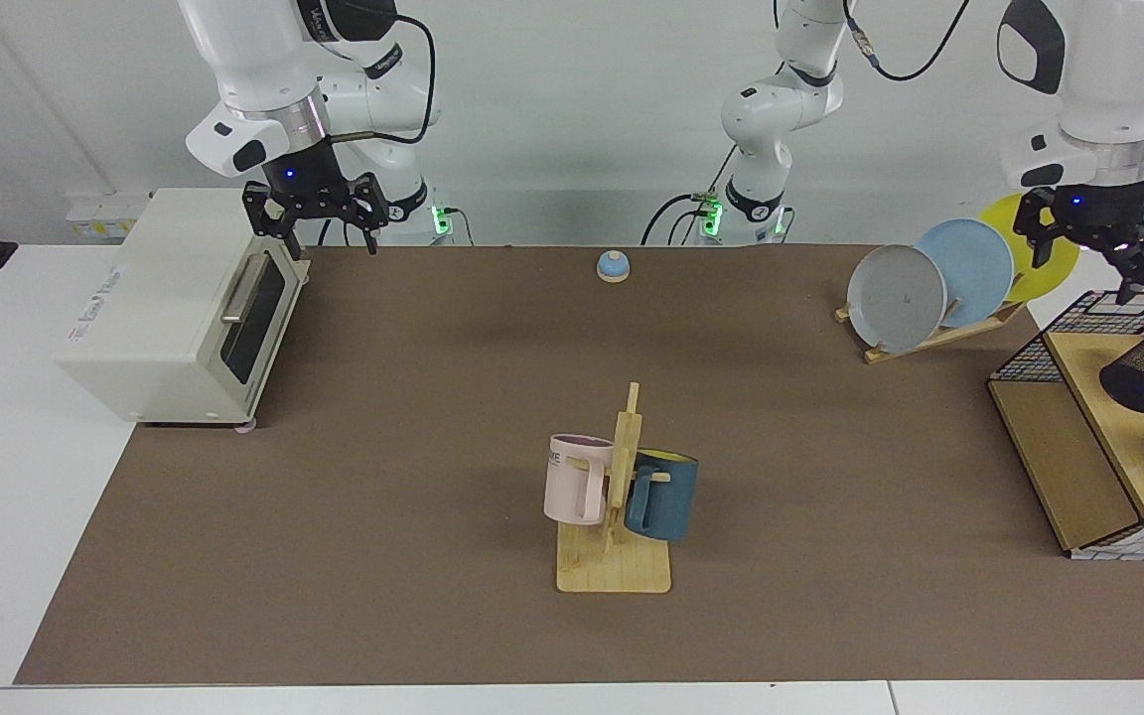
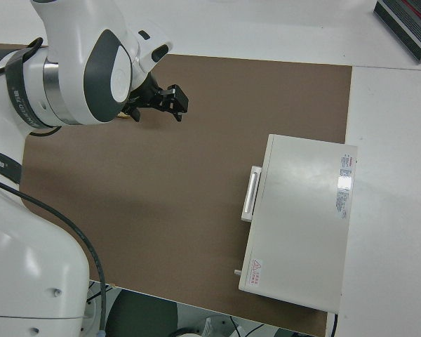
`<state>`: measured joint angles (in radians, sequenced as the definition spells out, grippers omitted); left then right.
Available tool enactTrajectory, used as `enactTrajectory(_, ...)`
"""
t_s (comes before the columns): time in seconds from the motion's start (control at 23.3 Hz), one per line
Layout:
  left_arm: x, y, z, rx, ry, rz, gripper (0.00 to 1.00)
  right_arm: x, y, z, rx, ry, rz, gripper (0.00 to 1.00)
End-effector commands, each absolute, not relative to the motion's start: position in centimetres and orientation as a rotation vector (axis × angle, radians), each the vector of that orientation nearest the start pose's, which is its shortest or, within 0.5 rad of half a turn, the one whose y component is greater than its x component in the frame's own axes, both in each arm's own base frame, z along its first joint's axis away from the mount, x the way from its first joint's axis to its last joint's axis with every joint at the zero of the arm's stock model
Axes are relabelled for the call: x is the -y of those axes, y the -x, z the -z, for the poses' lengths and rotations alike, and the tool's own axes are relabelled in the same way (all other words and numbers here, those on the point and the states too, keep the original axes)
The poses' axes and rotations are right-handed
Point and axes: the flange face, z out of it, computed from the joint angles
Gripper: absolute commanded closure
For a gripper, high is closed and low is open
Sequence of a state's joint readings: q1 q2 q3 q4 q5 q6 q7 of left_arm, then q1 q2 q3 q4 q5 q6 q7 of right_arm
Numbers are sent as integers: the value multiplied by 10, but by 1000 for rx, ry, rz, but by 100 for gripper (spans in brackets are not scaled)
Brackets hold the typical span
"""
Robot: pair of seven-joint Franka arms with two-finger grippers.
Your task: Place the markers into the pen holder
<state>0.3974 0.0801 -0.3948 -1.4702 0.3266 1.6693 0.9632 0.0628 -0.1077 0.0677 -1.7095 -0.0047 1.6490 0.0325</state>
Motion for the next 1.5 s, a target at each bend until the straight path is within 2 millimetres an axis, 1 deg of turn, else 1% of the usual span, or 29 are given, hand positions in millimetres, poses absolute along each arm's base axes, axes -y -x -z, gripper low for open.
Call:
enactTrajectory(0.0, -1, -586, -658, -1122, 2693, 8, 0, -68, -544, -635, 207, 3159, 81, 1)
enactTrajectory(0.09, 21, -584, -658, -1039, 2740, 17, 0, -68, -546, -634, 226, 3166, 59, 1)
enactTrajectory(0.17, 37, -582, -656, -946, 2840, 45, 0, -67, -552, -634, 253, 3169, 57, 1)
enactTrajectory(0.26, 45, -579, -655, -835, 2950, 50, 0, -67, -555, -635, 270, 3169, 52, 1)
enactTrajectory(0.3, 48, -578, -654, -801, 2974, 50, 0, -67, -558, -635, 270, 3168, 52, 1)
enactTrajectory(0.47, 75, -572, -653, -750, 3013, 23, 0, -68, -566, -635, 278, 3172, 30, 1)
enactTrajectory(0.6, 88, -570, -657, -665, 3063, 5, 0, -68, -577, -639, 297, 3169, 10, 1)
enactTrajectory(0.73, 102, -562, -671, -584, 3100, -4, 0, -66, -593, -640, 317, 3164, -5, 1)
enactTrajectory(0.81, 108, -558, -672, -544, 3108, -33, 0, -66, -602, -638, 325, 3160, -3, 1)
enactTrajectory(0.9, 112, -554, -672, -501, 3115, -62, 0, -70, -604, -637, 333, 3158, 14, 1)
enactTrajectory(1.03, 124, -546, -672, -448, 3116, -100, 0, -68, -598, -642, 323, 3142, 38, 1)
enactTrajectory(1.07, 128, -545, -671, -426, 3117, -110, 0, -68, -596, -639, 316, 3144, 26, 1)
enactTrajectory(1.11, 128, -545, -671, -383, 3122, -110, 0, -68, -595, -638, 314, 3144, 21, 1)
enactTrajectory(1.16, 128, -545, -672, -366, 3124, -110, 0, -67, -593, -640, 312, 3145, 28, 1)
enactTrajectory(1.29, 129, -543, -674, -365, 3122, -102, 0, -65, -590, -645, 307, 3146, 42, 1)
enactTrajectory(1.46, 124, -545, -674, -351, 3125, -97, 0, -67, -590, -645, 314, 3145, 40, 1)
